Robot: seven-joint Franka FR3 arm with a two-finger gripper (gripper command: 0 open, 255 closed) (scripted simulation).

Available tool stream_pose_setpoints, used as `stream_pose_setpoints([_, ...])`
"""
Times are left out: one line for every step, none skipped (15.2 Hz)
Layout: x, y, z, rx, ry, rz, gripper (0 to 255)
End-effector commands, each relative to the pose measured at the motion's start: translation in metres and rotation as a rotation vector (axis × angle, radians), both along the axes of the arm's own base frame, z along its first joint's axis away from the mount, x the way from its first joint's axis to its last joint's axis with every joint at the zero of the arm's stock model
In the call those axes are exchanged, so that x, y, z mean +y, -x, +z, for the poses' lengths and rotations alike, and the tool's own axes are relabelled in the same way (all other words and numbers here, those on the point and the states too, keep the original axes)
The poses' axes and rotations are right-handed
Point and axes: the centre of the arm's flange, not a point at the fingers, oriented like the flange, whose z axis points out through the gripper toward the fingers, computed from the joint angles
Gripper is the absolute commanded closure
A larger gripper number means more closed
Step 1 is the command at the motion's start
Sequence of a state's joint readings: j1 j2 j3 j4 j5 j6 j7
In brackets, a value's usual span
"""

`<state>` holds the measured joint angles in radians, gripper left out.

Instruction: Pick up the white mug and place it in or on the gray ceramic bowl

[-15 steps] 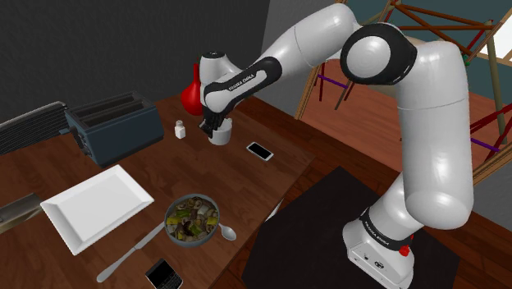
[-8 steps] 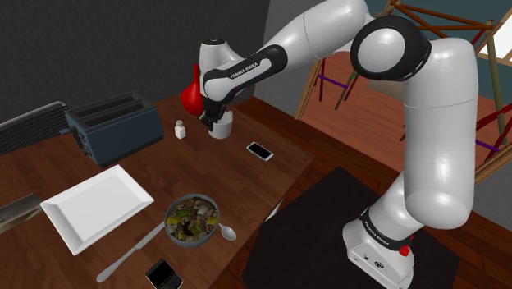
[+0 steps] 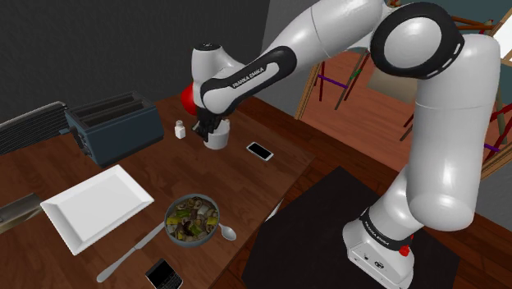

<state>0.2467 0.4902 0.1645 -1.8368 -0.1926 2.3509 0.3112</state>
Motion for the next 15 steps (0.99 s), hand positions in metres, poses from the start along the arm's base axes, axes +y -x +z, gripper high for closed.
stream_pose_setpoints([0.019, 0.020, 0.004, 0.000, 0.001, -0.002, 255])
stream_pose_setpoints([0.028, 0.029, 0.004, 0.000, 0.001, -0.002, 255])
stream_pose_setpoints([0.037, 0.038, 0.005, 0.000, 0.001, -0.002, 255])
stream_pose_setpoints([0.047, 0.048, 0.005, 0.000, 0.001, -0.002, 255])
stream_pose_setpoints([0.056, 0.057, 0.006, 0.000, 0.001, -0.002, 255])
stream_pose_setpoints([0.065, 0.067, 0.007, 0.000, 0.001, -0.002, 255])
stream_pose_setpoints([0.074, 0.076, 0.007, 0.000, 0.001, -0.002, 255])
stream_pose_setpoints([0.084, 0.085, 0.008, 0.000, 0.001, -0.002, 255])
stream_pose_setpoints([0.093, 0.095, 0.008, 0.000, 0.001, -0.002, 255])
stream_pose_setpoints([0.102, 0.104, 0.009, 0.000, 0.001, -0.002, 255])
stream_pose_setpoints([0.111, 0.114, 0.009, 0.000, 0.001, -0.002, 255])
stream_pose_setpoints([0.120, 0.123, 0.010, 0.000, 0.001, -0.002, 255])
stream_pose_setpoints([0.130, 0.133, 0.010, 0.000, 0.001, -0.002, 255])
stream_pose_setpoints([0.139, 0.142, 0.011, 0.000, 0.001, -0.002, 255])
stream_pose_setpoints([0.148, 0.151, 0.011, 0.000, 0.001, -0.002, 255])
